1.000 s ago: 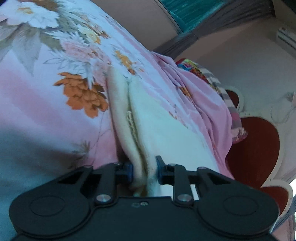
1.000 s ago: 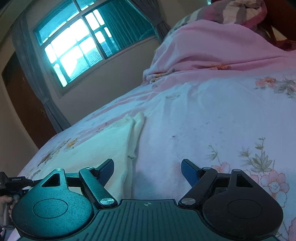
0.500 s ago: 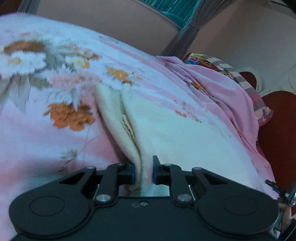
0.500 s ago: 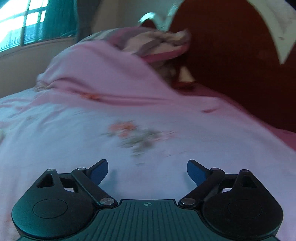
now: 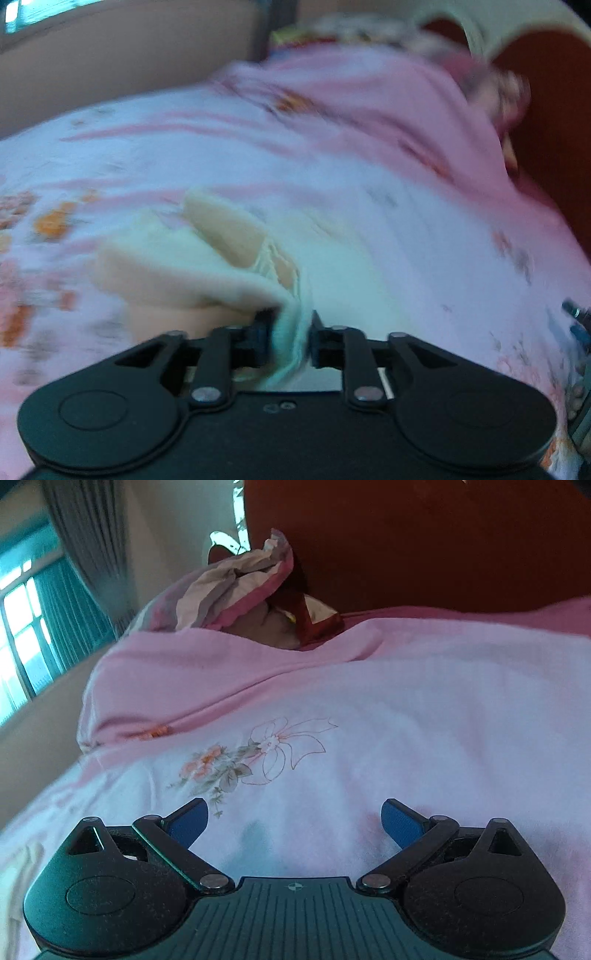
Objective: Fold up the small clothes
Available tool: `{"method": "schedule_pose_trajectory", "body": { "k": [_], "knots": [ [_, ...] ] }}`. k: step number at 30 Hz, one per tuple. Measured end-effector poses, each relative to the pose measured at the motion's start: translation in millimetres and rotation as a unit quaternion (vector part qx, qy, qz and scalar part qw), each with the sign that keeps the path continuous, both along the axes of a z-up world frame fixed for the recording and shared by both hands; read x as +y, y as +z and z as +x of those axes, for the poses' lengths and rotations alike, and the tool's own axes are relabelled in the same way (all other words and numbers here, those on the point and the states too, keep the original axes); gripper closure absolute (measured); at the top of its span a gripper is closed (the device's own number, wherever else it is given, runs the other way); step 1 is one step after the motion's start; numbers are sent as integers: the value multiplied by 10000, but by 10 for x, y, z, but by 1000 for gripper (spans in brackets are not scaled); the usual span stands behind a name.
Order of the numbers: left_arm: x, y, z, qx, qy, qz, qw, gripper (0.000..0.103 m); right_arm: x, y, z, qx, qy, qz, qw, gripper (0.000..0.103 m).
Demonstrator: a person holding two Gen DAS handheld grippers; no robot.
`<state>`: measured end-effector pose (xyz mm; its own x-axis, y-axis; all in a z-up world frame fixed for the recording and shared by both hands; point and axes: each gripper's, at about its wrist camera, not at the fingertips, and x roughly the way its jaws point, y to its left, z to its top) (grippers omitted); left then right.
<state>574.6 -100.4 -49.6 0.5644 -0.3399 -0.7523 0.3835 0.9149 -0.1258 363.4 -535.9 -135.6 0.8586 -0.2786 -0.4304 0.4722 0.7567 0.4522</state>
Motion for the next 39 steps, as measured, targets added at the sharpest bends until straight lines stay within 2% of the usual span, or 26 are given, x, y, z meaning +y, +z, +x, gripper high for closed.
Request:
{"method": "schedule_pose_trajectory", "body": {
  "k": [2,3,5,6,9,11,12,13,14,16,19,20,22,25,27,30,31,36,37,38,39],
  "knots": [
    [-364,-116,-22,97,-131,-180,9997,72,-44,-18,-42,-136,18,133,9998,3],
    [-517,-154,-41,159,-271,-330,9990,72,-54,-24,-45,-180,11,176,9997,3],
    [-715,-260,-59,595,-632,-1215,9888,71,-69,-34,-35,-196,36,204,9996,3],
    [-777,-266,-92,655,-639,-1388,9861,72,-80,-36,-25,-207,47,221,9995,3],
    [-689,-58,-322,199,-687,-1771,9816,70,-101,-42,-37,-252,59,279,9993,3],
    [-358,119,-494,-153,-464,-1939,9798,59,-105,-43,-38,-259,58,287,9992,3],
    [-111,190,-595,-350,-173,-1856,9819,54,-103,-43,-29,-249,62,272,9993,3],
    [168,234,-726,-559,167,-1712,9835,40,-98,-41,-23,-238,62,259,9994,3],
    [437,261,-859,-791,452,-1544,9838,31,-92,-37,-23,-230,63,245,9994,3],
    [974,228,-1136,-1122,1081,-1050,9822,31,-78,-20,-10,-165,76,216,9996,3],
    [1659,-21,-1495,-1046,1693,-130,9799,35,43,103,100,287,358,-6,9989,4],
    [1843,-124,-1597,-965,1848,134,9779,36,159,189,74,233,675,-35,9974,6],
    [2159,-296,-1785,-927,2071,353,9733,35,537,338,-50,-119,1483,308,9884,7],
    [2472,-493,-1935,-848,2405,686,9645,34,1270,466,-76,-215,2510,775,9647,7],
    [2663,-537,-2083,-905,2558,727,9598,32,1750,498,-14,-175,3029,1153,9459,7],
    [2830,-532,-2157,-1002,2592,583,9588,22,2304,479,119,-89,3467,1648,9234,7],
    [2835,-537,-2116,-1005,2568,582,9595,18,2447,471,179,-26,3538,1694,9198,6],
    [2861,-683,-2138,-1062,2497,207,9622,13,2888,325,591,426,3653,2130,9052,7],
    [2882,-690,-2129,-1056,2497,135,9624,13,2944,323,659,514,3611,2054,9082,21],
    [2899,-705,-2128,-1054,2500,63,9625,12,3001,334,739,673,3579,1886,9121,50],
    [2907,-714,-2136,-1060,2498,13,9625,12,3048,343,814,843,3542,1717,9154,66]
  ]
}}
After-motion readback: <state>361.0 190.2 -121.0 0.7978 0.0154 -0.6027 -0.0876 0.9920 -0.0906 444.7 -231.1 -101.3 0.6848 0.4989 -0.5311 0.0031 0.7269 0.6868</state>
